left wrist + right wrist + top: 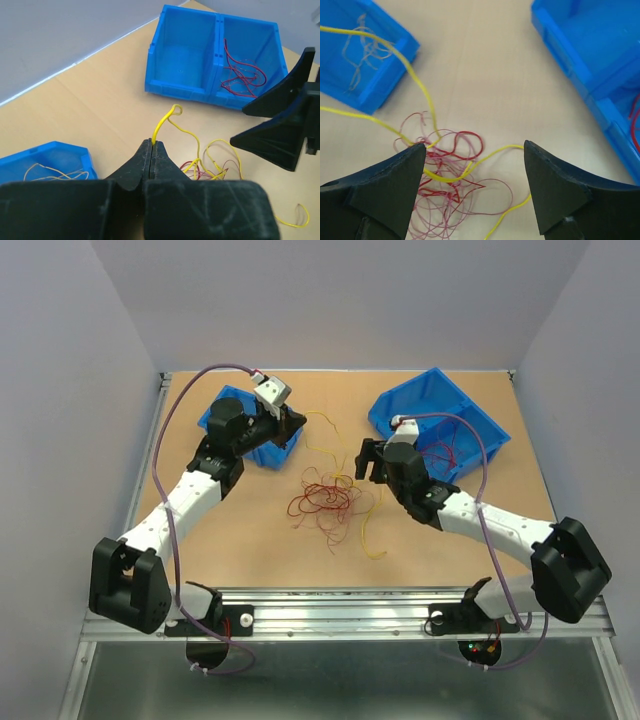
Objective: Untangle the cables
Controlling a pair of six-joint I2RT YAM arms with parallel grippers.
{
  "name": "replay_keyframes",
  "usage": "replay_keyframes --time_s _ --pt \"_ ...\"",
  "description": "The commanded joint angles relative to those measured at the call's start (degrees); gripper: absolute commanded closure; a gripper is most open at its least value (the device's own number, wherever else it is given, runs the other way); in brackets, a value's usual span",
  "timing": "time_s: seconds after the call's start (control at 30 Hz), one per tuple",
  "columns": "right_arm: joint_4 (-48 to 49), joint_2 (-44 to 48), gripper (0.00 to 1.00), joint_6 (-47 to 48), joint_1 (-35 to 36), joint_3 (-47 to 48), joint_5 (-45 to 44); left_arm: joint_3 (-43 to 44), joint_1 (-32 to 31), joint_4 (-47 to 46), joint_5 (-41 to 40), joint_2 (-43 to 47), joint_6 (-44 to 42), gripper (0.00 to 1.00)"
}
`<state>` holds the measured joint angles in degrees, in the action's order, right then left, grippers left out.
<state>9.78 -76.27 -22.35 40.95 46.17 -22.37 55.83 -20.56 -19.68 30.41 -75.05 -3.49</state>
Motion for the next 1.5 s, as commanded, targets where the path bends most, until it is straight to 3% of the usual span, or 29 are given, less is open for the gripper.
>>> replay_keyframes --time_s 0.0,0.1,0.17,0.27,0.5,0.7,1.1,1.23,1.27,1.33,1.47 --pt "-7.4 -2.0 0.19 -9.8 -0.6 3.6 -13.3 -0.9 -0.3 -5.4 0.3 3.3 0.9 1.0" --pt "-9.2 -3.7 0.35 -13.9 -1.2 4.1 -13.3 -1.2 -0.3 -5.6 -0.3 3.4 0.8 1.0" --pt "-9.6 -4.7 0.38 -14.4 -1.2 4.8 -12.7 -1.2 -0.2 -5.7 -3.1 3.3 1.2 1.0" --pt "-9.6 -6.2 0.39 -14.4 -2.2 4.8 -11.6 -1.3 -0.3 -5.7 -7.9 2.9 1.8 1.0" --pt "-11.2 -15.3 0.4 -14.6 -4.8 7.4 -6.2 -0.6 -0.2 -5.5 -6.2 0.8 2.1 1.0" --pt "-11.3 -18.4 0.33 -14.0 -4.8 8.5 -5.4 -0.7 -0.3 -5.5 -6.8 1.2 1.9 1.0" --pt "-12.4 -24.2 0.5 -14.7 -4.9 10.2 -2.0 -0.4 -0.2 -5.4 -6.5 0.3 2.1 1.0" --pt "-12.5 -25.7 0.66 -14.7 -4.9 11.4 -0.3 -0.2 -0.3 -5.4 -5.4 -0.2 2.3 1.0" --pt "-12.4 -25.0 0.81 -14.3 -4.9 11.4 -0.2 -0.1 -0.3 -5.3 -4.7 -0.2 2.2 1.0" --pt "-12.4 -21.5 0.98 -13.6 -4.9 10.6 -2.4 0.1 -0.3 -5.3 -0.6 -0.6 2.1 1.0" --pt "-12.3 -12.4 0.99 -10.4 -4.4 8.3 -8.1 0.9 -1.1 -5.2 8.6 -1.9 1.6 1.0"
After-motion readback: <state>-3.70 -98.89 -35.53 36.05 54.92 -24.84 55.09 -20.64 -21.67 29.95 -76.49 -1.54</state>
